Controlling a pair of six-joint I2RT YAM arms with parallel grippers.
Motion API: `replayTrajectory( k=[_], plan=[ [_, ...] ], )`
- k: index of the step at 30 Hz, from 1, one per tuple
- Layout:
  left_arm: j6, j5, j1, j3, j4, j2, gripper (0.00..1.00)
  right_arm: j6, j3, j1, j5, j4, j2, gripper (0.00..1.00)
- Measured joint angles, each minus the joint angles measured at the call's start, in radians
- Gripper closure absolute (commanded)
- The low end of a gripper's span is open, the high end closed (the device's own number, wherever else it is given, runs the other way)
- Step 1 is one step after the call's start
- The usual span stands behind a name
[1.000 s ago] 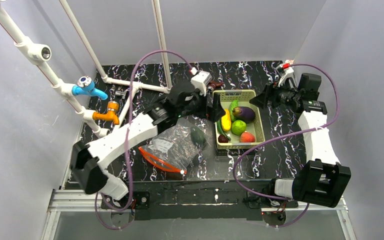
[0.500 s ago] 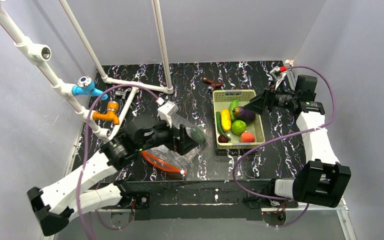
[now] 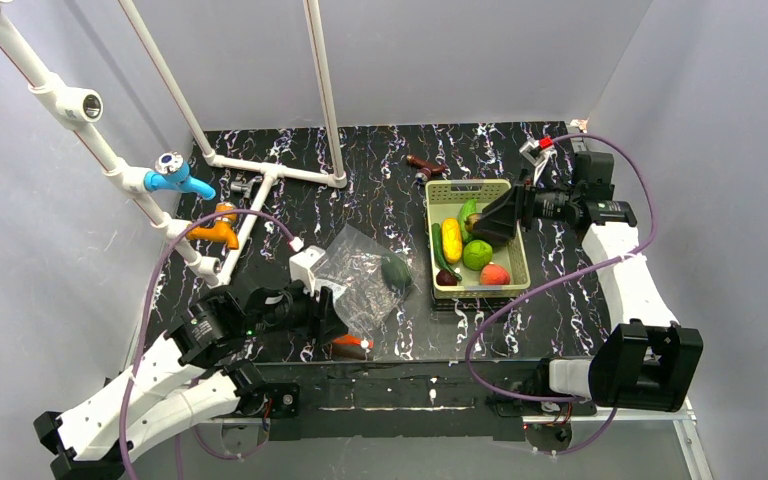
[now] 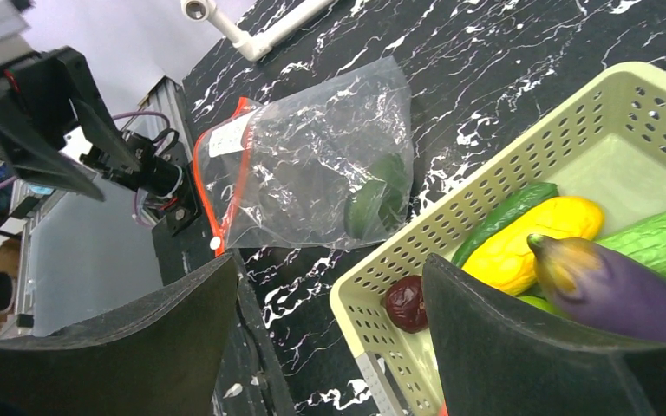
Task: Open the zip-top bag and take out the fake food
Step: Pick up the fake vegetable from the zipper food storage bag.
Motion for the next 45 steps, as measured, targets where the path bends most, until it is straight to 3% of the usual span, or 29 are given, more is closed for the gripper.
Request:
replayTrajectory(
  k=[8, 9, 13, 19, 24, 35, 45],
  plan=[
    [-0.107, -0.043, 0.0, -0.081, -0.136, -0.03, 0.91, 0.0, 0.0, 0.039, 0.0, -0.026, 0.021, 0.16],
    [-0.125, -0.052, 0.0, -0.096, -0.146, -0.039, 1.0, 0.0, 0.0, 0.048, 0.001, -0.029, 0.024, 0.16],
    [-0.207, -0.097, 0.0, -0.176, -0.149, -0.031, 1.0, 0.0, 0.008, 0.084, 0.003, -0.058, 0.041, 0.16],
    [-0.281, -0.197, 0.0, -0.282, -0.053, 0.021, 0.85, 0.0, 0.016, 0.128, 0.003, -0.09, 0.053, 0.16],
    [-0.31, -0.307, 0.0, -0.441, 0.155, 0.022, 0.74, 0.0, 0.018, 0.151, 0.003, -0.1, 0.053, 0.16],
    [-0.243, -0.455, 0.0, -0.648, 0.708, -0.084, 0.04, -0.001, 0.024, 0.237, 0.098, -0.106, 0.076, 0.16],
    [-0.216, -0.449, 0.0, -0.68, 1.006, -0.027, 0.04, -0.016, 0.046, 0.322, 0.171, -0.131, 0.116, 0.16]
  ],
)
